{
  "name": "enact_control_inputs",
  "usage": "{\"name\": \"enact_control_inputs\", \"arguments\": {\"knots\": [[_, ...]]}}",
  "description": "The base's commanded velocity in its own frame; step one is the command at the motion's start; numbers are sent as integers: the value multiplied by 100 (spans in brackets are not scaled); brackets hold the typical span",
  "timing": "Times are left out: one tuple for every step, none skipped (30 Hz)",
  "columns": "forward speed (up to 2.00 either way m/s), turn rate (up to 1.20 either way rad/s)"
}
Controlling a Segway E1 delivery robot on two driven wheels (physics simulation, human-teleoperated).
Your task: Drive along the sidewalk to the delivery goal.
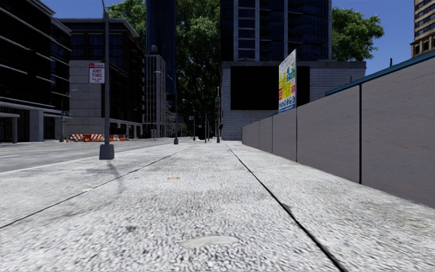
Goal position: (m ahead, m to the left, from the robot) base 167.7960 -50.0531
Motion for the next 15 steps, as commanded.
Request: {"name": "enact_control_inputs", "arguments": {"knots": [[192,0],[192,0],[192,0],[192,0],[192,0],[192,0],[192,0],[192,0],[192,0],[192,0],[192,0],[192,0],[192,0],[192,0],[192,0]]}}
